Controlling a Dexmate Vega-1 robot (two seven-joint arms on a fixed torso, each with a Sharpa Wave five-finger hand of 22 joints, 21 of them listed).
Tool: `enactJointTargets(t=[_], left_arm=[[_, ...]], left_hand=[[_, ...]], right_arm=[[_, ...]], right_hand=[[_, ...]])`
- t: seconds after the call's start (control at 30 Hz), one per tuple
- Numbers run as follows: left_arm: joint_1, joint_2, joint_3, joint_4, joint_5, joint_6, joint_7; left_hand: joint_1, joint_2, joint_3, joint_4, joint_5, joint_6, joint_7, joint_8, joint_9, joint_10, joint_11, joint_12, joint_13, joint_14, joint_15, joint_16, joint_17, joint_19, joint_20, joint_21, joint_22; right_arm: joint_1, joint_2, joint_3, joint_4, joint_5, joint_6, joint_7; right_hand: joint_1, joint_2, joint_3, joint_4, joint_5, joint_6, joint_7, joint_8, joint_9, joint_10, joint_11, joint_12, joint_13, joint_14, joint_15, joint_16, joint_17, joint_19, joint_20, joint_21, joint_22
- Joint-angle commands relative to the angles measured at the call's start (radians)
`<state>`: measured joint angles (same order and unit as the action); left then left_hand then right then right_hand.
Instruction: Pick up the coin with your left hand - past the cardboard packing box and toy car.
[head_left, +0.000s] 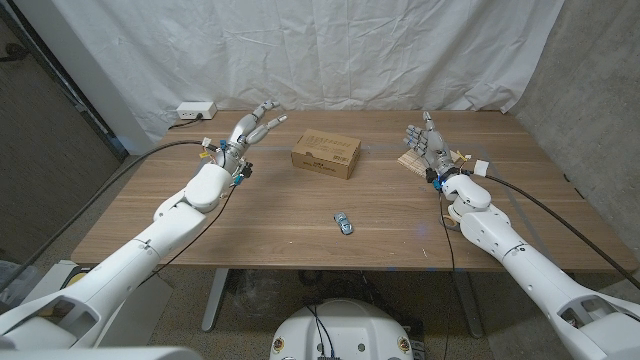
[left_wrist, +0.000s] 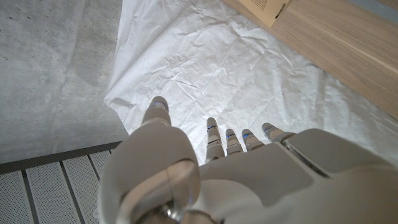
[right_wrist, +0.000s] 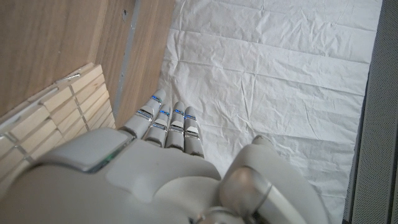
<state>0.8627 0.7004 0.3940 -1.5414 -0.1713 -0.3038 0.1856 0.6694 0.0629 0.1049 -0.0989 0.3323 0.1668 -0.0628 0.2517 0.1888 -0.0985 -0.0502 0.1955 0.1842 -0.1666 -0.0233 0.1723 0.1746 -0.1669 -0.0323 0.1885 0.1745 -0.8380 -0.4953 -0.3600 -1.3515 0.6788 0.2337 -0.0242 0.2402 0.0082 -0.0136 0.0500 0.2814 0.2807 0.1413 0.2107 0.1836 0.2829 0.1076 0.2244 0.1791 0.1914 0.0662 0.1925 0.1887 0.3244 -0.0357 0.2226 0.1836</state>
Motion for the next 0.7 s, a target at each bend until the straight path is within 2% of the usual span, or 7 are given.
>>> enactJointTargets(t=[0.03,0.33,0.4,0.57,0.6,0.63,0.7], left_arm=[[0.02,0.023,-0.011,-0.05,0.052,0.027,0.031],[0.031,0.04,-0.011,-0.106,0.101,0.077,0.055],[0.034,0.046,-0.011,-0.122,0.113,0.095,0.058],[0.051,0.054,-0.01,-0.18,0.161,0.168,0.093],[0.053,0.049,-0.011,-0.179,0.155,0.167,0.095],[0.049,0.049,-0.008,-0.167,0.146,0.151,0.082],[0.053,0.05,-0.003,-0.178,0.168,0.167,0.096]], left_hand=[[0.026,-0.002,0.003,-0.015,0.005,0.013,-0.007,-0.001,0.002,-0.016,0.002,-0.001,0.004,-0.028,0.009,0.001,0.004,-0.034,-0.007,0.001,0.003],[0.095,-0.015,0.014,-0.053,0.009,0.012,-0.026,-0.008,0.004,-0.029,0.008,0.001,0.005,-0.036,0.023,0.006,0.004,-0.028,0.012,0.005,0.002],[0.126,-0.017,0.019,-0.064,0.01,0.016,-0.03,-0.009,0.005,-0.03,0.01,0.003,0.005,-0.037,0.017,0.008,0.003,-0.029,-0.018,0.004,0.001],[0.16,-0.018,0.026,-0.071,0.01,0.034,-0.029,-0.005,0.006,-0.028,0.006,0.006,0.005,-0.033,0.014,0.01,0.003,-0.023,-0.025,0.006,0.001],[0.18,-0.018,0.03,-0.074,0.009,0.042,-0.035,-0.004,0.007,-0.029,0.006,0.006,0.005,-0.034,0.013,0.009,0.002,-0.017,-0.003,0.008,0.001],[0.207,-0.021,0.034,-0.075,0.007,0.047,-0.038,-0.005,0.008,-0.035,0.015,0.006,0.005,-0.026,0.036,0.012,0.002,-0.01,0.025,0.01,0.001],[0.224,-0.023,0.035,-0.074,0.006,0.051,-0.039,-0.006,0.008,-0.041,0.034,0.005,0.005,-0.024,0.047,0.012,0.001,-0.002,0.043,0.013,0.002]], right_arm=[[-0.015,-0.006,0.0,-0.028,-0.007,-0.006,-0.019],[-0.028,-0.006,0.002,-0.024,-0.001,-0.004,-0.018],[-0.033,-0.007,0.004,-0.026,0.0,-0.003,-0.018],[-0.045,-0.013,0.011,-0.035,0.003,0.005,-0.02],[-0.047,-0.014,0.012,-0.037,0.003,0.006,-0.02],[-0.048,-0.015,0.013,-0.038,0.003,0.007,-0.02],[-0.049,-0.016,0.014,-0.039,0.002,0.008,-0.022]], right_hand=[[0.002,0.01,-0.004,0.005,-0.001,0.009,-0.001,-0.002,0.006,0.006,0.006,-0.001,0.004,0.01,0.003,0.006,0.002,0.01,0.001,0.0,0.006],[0.001,0.01,-0.006,0.005,-0.003,0.01,-0.002,-0.003,0.006,0.007,0.005,-0.002,0.004,0.012,0.005,0.006,0.002,0.012,0.002,0.0,0.006],[0.001,0.01,-0.006,0.005,-0.003,0.011,-0.003,-0.003,0.006,0.008,0.005,-0.002,0.004,0.012,0.005,0.006,0.002,0.011,0.002,-0.001,0.006],[0.001,0.011,-0.006,0.005,-0.003,0.012,-0.001,-0.003,0.006,0.009,0.005,-0.002,0.004,0.013,0.005,0.005,0.002,0.012,0.003,-0.001,0.006],[0.001,0.011,-0.007,0.005,-0.003,0.012,-0.002,-0.003,0.006,0.008,0.005,-0.002,0.004,0.014,0.006,0.006,0.002,0.012,0.003,-0.001,0.006],[0.001,0.011,-0.007,0.005,-0.003,0.012,-0.002,-0.003,0.006,0.009,0.005,-0.002,0.004,0.014,0.007,0.006,0.002,0.012,0.003,-0.001,0.006],[0.001,0.011,-0.007,0.005,-0.004,0.013,-0.001,-0.003,0.006,0.009,0.005,-0.002,0.004,0.015,0.006,0.006,0.002,0.013,0.003,-0.001,0.006]])
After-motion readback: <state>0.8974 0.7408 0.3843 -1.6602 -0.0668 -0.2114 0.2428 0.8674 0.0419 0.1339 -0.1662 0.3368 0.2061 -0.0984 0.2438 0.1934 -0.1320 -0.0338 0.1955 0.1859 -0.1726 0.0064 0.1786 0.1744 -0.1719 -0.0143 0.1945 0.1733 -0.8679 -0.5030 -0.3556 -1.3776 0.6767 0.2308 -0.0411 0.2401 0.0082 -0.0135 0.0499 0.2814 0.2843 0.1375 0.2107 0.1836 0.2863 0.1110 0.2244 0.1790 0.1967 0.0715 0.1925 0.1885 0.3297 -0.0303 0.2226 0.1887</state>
